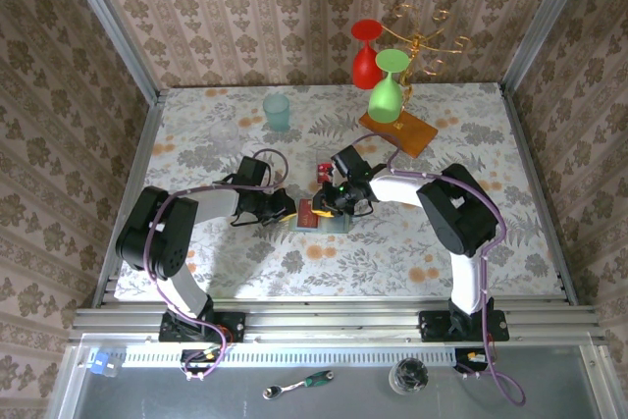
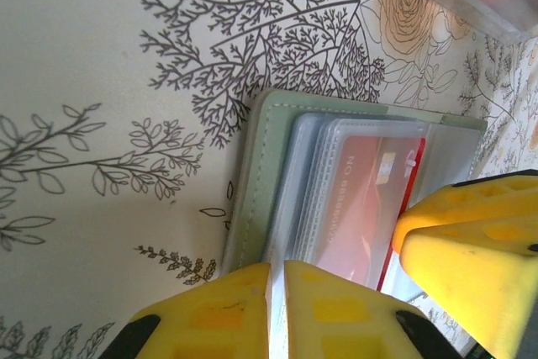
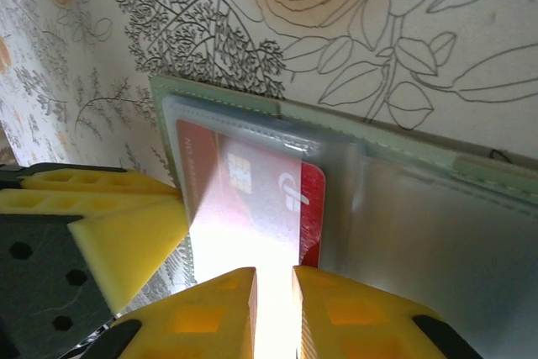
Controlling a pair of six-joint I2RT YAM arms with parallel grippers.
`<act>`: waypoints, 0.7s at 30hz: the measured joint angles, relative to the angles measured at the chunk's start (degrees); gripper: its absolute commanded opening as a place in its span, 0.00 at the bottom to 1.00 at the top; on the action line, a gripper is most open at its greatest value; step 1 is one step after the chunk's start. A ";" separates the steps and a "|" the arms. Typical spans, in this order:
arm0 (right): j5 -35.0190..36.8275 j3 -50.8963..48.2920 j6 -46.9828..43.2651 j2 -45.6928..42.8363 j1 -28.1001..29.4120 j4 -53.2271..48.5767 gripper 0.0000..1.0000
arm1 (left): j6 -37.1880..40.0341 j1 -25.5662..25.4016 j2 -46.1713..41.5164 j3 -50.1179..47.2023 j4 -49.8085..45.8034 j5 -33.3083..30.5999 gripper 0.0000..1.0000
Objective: Take the credit cards out of the card holder
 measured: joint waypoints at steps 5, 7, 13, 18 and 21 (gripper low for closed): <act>0.02 0.00 -0.42 0.13 0.00 -0.15 0.24 | -0.02 -0.09 0.00 -0.22 0.28 0.00 0.13; 0.07 0.00 -0.76 0.13 -0.02 -0.44 0.25 | -0.02 -0.24 0.00 -0.22 0.28 -0.02 0.12; 0.98 0.00 -2.34 -0.11 -0.02 -1.36 0.28 | -0.04 -0.37 0.00 -0.24 0.26 -0.04 0.12; 2.16 0.00 -3.45 -0.70 -0.02 -2.73 0.29 | -0.07 -0.76 0.00 -0.26 0.26 -0.22 0.12; 3.04 0.00 -3.89 -1.33 -0.02 -3.85 0.29 | -0.07 -1.99 0.00 -0.31 0.26 -0.26 0.12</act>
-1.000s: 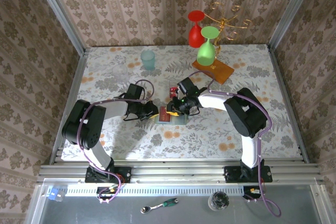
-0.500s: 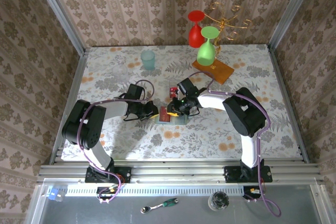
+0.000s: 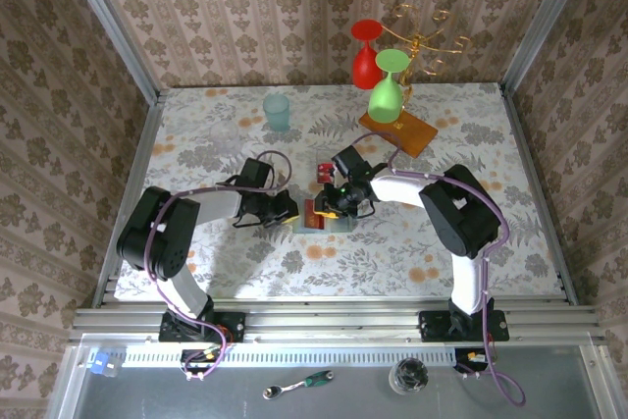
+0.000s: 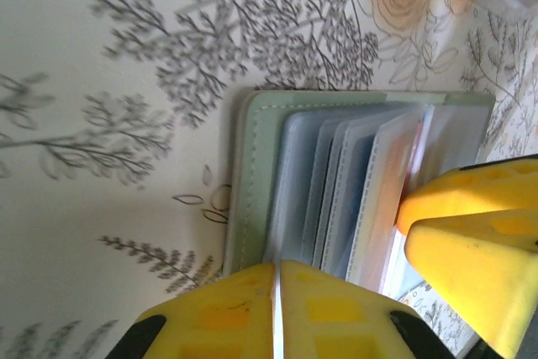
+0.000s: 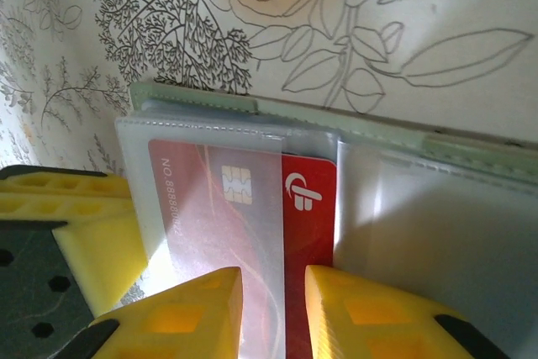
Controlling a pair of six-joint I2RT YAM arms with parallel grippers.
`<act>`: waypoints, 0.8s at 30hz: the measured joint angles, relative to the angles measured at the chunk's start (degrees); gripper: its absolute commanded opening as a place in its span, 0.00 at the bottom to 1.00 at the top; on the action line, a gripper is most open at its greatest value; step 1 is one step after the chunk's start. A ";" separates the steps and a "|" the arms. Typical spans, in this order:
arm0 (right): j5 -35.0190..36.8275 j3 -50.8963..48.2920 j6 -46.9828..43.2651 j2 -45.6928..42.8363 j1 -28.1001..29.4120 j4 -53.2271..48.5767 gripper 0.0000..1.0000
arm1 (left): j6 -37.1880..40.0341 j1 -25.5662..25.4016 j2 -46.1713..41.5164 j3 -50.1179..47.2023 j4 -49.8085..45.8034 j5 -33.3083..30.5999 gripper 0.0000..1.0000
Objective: Take the credit cards out of the card holder
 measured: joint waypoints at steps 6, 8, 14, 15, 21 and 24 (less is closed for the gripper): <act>1.16 -0.02 -0.66 -1.07 -0.04 -0.83 0.29 | -0.24 -1.01 -0.13 -0.04 -0.15 -0.07 0.12; 1.18 -0.02 -0.68 -1.51 -0.07 -0.90 0.29 | -0.24 -1.03 -0.57 -0.04 -0.79 -0.37 0.11; 1.20 -0.07 -0.83 -2.45 -0.37 -0.90 0.29 | -0.20 -1.03 -2.01 1.16 -3.82 -1.36 0.11; 1.20 -0.09 -0.83 -2.49 -0.46 -0.90 0.29 | -0.20 -1.03 -2.21 1.46 -3.98 -1.46 0.11; 1.36 -1.29 -0.83 -2.56 -0.83 -0.87 0.30 | -0.26 -2.29 -2.47 2.19 -4.09 -1.53 0.11; 1.42 -1.95 -0.81 -2.56 -1.05 -0.87 0.31 | -0.46 -3.15 -2.14 2.19 -3.63 -1.44 0.12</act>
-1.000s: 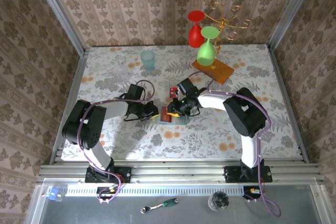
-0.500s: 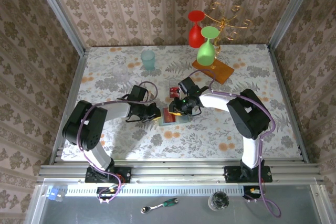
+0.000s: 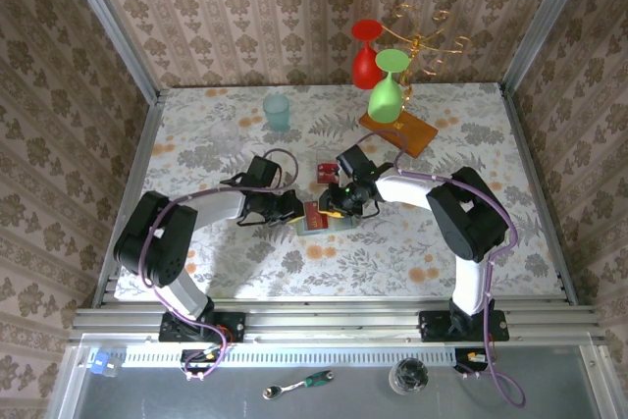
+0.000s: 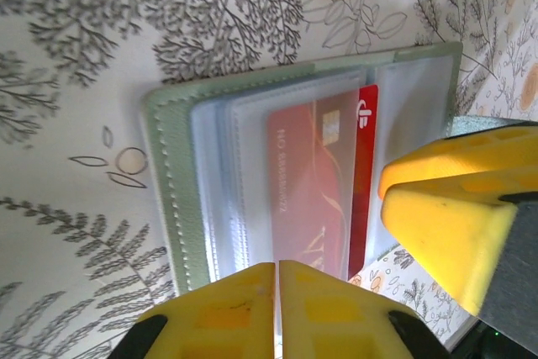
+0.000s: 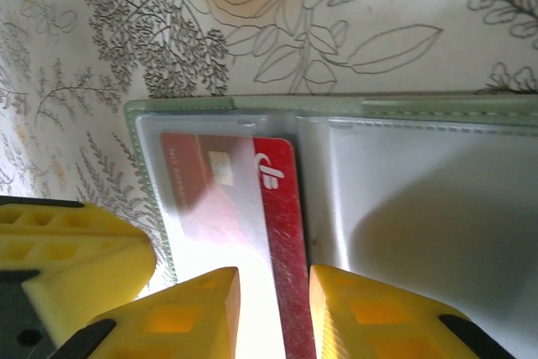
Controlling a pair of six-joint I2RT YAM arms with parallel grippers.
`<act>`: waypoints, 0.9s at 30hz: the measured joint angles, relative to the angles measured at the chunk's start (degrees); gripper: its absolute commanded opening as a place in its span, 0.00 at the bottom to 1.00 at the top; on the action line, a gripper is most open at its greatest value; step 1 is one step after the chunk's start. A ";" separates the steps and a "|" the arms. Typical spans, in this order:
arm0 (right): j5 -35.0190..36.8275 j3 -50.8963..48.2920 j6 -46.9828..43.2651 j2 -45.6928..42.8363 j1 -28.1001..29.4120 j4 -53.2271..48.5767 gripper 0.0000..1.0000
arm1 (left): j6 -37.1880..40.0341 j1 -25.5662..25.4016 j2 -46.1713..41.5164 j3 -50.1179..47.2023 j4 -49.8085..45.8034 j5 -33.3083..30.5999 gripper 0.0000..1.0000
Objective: Take the credit cards out of the card holder
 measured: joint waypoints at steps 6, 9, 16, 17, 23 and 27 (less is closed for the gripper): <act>1.14 -0.94 0.00 -0.02 -0.42 -0.33 0.32 | -0.15 -0.07 2.16 0.00 1.11 0.37 0.12; 1.40 -1.38 0.02 -0.26 -0.50 -0.37 0.32 | -0.13 0.00 2.21 0.00 1.33 0.39 0.12; 1.33 -3.19 0.55 -1.73 -0.50 -0.15 0.32 | 0.39 1.33 2.27 0.02 1.16 0.50 0.12; 1.29 -3.37 0.70 -1.88 -0.50 -0.15 0.32 | 0.50 1.49 2.36 0.07 0.98 0.48 0.12; 1.22 -3.48 1.31 -2.54 -0.50 -0.15 0.31 | 0.57 1.86 3.10 0.11 1.01 0.55 0.11; 0.72 -2.82 1.33 -2.67 -0.50 0.11 0.31 | 0.59 1.86 3.10 0.11 1.01 0.59 0.11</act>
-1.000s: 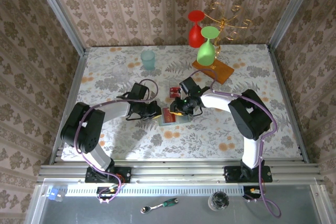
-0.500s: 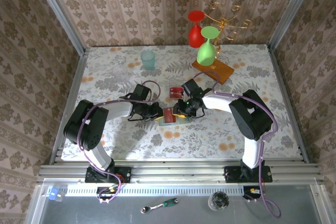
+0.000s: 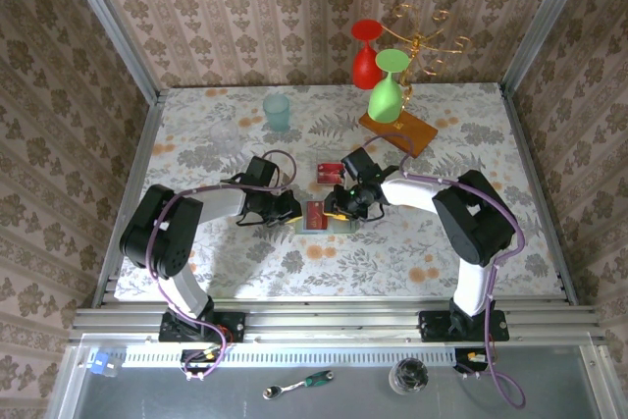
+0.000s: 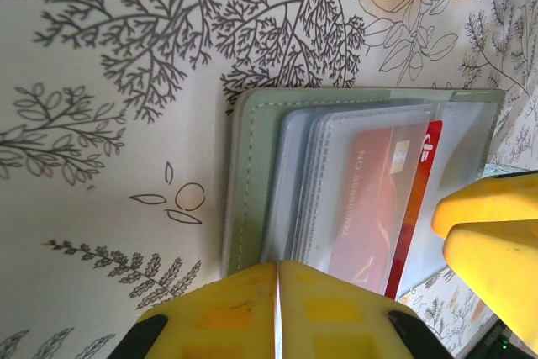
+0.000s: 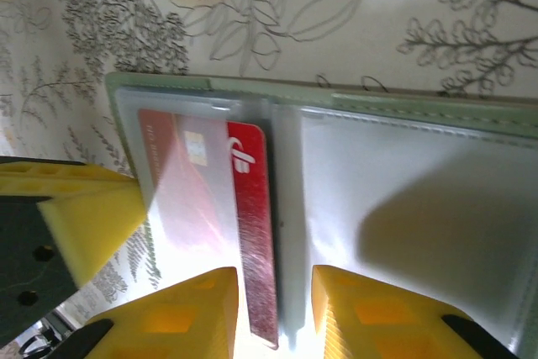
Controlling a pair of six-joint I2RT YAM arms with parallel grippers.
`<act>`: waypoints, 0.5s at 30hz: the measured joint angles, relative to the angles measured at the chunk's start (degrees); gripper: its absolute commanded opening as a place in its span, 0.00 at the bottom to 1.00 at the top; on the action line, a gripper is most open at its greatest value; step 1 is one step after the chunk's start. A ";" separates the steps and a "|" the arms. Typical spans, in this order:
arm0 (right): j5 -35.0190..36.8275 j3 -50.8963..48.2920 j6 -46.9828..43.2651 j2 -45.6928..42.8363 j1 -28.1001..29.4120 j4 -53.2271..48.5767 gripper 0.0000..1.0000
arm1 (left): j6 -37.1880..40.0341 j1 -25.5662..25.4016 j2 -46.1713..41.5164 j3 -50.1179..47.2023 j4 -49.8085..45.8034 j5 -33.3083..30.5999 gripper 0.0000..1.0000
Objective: Take the credit cards out of the card holder
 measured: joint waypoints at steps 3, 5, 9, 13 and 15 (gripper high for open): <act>-1.11 0.98 0.13 0.00 0.00 0.50 0.30 | 0.02 0.00 0.00 0.00 0.00 0.00 0.11; -1.84 1.53 0.20 0.04 0.00 1.20 0.30 | 0.04 0.00 0.00 0.00 0.00 0.00 0.11; -3.65 2.43 0.26 0.76 0.00 2.67 0.30 | 0.13 0.00 0.11 0.00 -0.02 0.00 0.11; -4.76 2.62 0.39 2.01 0.02 3.63 0.30 | 0.55 0.00 0.24 0.13 -0.37 0.00 0.11; -5.44 2.62 0.39 2.73 0.02 3.96 0.30 | 0.83 0.00 0.24 0.22 -0.66 -0.02 0.11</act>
